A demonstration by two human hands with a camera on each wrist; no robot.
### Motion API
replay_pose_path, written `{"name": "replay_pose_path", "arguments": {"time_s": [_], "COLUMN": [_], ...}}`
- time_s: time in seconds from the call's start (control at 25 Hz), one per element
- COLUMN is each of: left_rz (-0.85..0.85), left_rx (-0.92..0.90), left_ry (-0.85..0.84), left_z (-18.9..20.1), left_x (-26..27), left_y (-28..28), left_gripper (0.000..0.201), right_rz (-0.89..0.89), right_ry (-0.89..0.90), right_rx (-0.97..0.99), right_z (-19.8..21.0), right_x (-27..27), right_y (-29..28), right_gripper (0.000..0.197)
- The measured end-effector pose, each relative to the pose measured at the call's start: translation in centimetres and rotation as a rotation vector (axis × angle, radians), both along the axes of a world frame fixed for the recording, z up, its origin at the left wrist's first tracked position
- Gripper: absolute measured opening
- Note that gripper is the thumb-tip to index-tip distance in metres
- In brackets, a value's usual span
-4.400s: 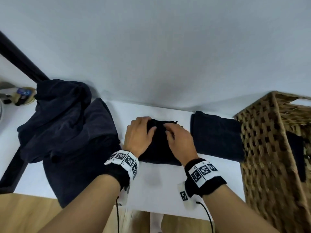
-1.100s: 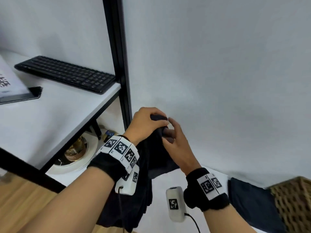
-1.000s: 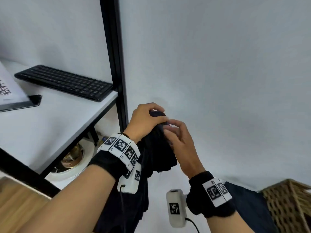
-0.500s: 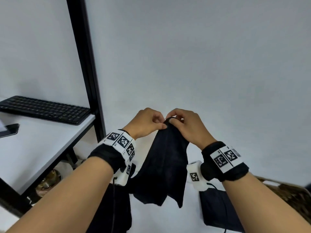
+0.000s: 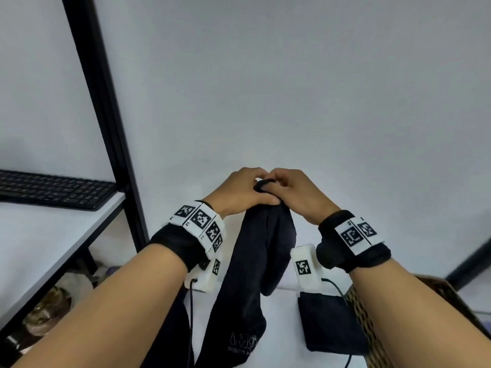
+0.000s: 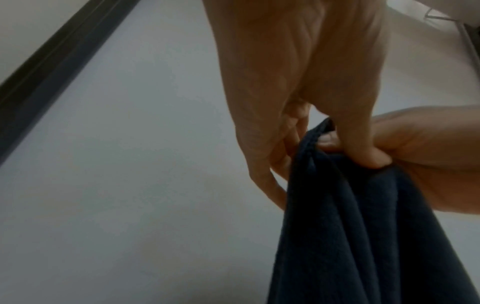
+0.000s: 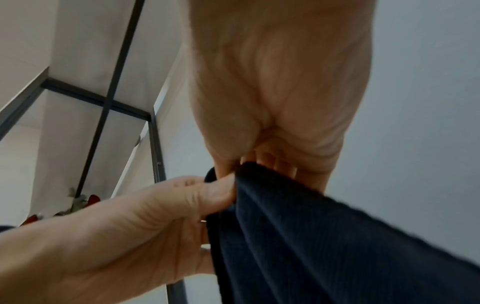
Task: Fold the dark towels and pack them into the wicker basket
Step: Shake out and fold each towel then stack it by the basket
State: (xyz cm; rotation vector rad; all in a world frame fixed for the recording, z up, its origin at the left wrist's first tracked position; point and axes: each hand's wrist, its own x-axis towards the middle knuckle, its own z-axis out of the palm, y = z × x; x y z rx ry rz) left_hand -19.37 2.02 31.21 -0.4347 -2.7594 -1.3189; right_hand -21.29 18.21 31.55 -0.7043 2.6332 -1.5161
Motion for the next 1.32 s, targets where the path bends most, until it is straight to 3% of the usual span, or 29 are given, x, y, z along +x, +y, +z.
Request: {"name": "replay_pose_path", "arguments": {"time_s": [0.08, 0.2, 0.28, 0.48, 0.56, 0.68, 0.76, 0.84, 1.0, 1.16, 1.32], "left_rz": [0.064, 0.121, 0.169, 0.272, 0.287, 0.404, 0.495, 0.552, 0.586, 0.511, 0.338], "left_rx": [-0.007, 0.091, 0.139, 0.239, 0.205, 0.038, 0.154, 0.353, 0.558, 0.617, 0.838], "left_ry": [0.083, 0.113, 0.141, 0.11, 0.069, 0.094, 0.113, 0.18, 0.372, 0.498, 0.393], "left_z": [0.7, 1.2, 1.6, 1.7, 1.5, 1.1, 1.4, 2.4, 6.5, 10.0, 9.4], "left_x": [-0.2, -0.4, -0.5, -0.8, -1.0, -2.1, -3.2, -3.6, -2.5, 1.6, 7.6], "left_y": [-0.1, -1.0, -2.5, -8.1, -8.8, -8.4, -7.9, -7.4, -7.7, -8.6, -8.6], "left_gripper": [0.005, 0.016, 0.017, 0.017, 0.018, 0.014, 0.009, 0.004, 0.012, 0.014, 0.01], "right_rz": [-0.022, 0.077, 0.051, -0.326, -0.361, -0.401, -0.464, -0.544, -0.583, -0.448, -0.338], "right_ry": [-0.055, -0.288, -0.338, -0.207, -0.098, 0.147, 0.307, 0.452, 0.601, 0.517, 0.428], "right_rx": [-0.098, -0.081, 0.005, 0.074, 0.153, 0.428, 0.467, 0.38, 0.144, -0.328, -0.506], "right_z": [-0.4, -3.7, -6.0, -7.0, -6.0, -4.3, -2.5, 0.3, 7.0, 10.9, 10.0], "right_x": [0.2, 1.6, 2.7, 2.1, 0.8, -2.4, -4.8, -6.5, -6.0, -1.1, 6.2], "right_y": [0.4, 2.1, 3.8, 10.9, 13.0, 13.7, 13.7, 13.6, 13.3, 12.9, 12.3], "right_gripper": [0.015, 0.019, 0.017, 0.014, 0.01, 0.008, 0.012, 0.015, 0.018, 0.009, 0.009]}}
